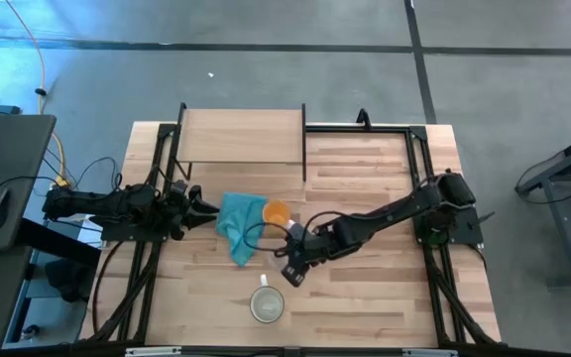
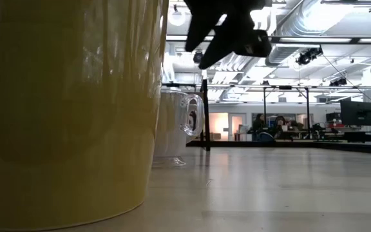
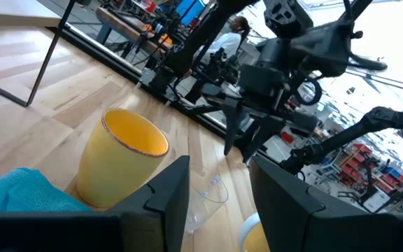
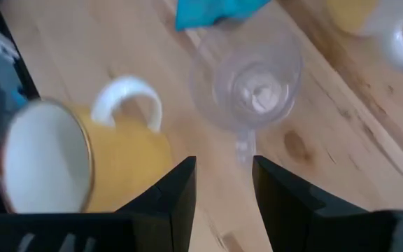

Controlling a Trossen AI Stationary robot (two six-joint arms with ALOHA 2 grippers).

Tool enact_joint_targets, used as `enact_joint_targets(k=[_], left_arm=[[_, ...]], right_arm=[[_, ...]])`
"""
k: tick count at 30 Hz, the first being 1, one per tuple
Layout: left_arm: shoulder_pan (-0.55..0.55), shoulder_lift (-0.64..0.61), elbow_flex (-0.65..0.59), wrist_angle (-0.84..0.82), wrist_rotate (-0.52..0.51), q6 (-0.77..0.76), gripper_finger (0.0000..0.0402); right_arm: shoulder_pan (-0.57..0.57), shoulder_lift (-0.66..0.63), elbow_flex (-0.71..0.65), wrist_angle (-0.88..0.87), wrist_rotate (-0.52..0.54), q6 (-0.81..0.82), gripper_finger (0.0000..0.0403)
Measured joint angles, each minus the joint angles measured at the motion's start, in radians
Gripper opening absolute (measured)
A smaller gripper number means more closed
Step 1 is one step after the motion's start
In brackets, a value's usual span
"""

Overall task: Stack small to large cups/mugs on shelf
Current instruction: Put the transparent mug on the shelf

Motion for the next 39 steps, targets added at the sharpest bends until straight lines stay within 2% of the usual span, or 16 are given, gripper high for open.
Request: enact_joint_targets(k=[22,39], left_arm=[[0.0,0.0,0.0,0.001,0.003,-0.004,0.0138],[0.001,0.0,0.0,0.001,0.003,-0.004,0.0138]], right_arm=[[0.022,0.063,0.0,-0.015,0.071,-0.045,0.0133],[0.003,0.064,0.0,0.016,0.061,-0.08,0.0133]])
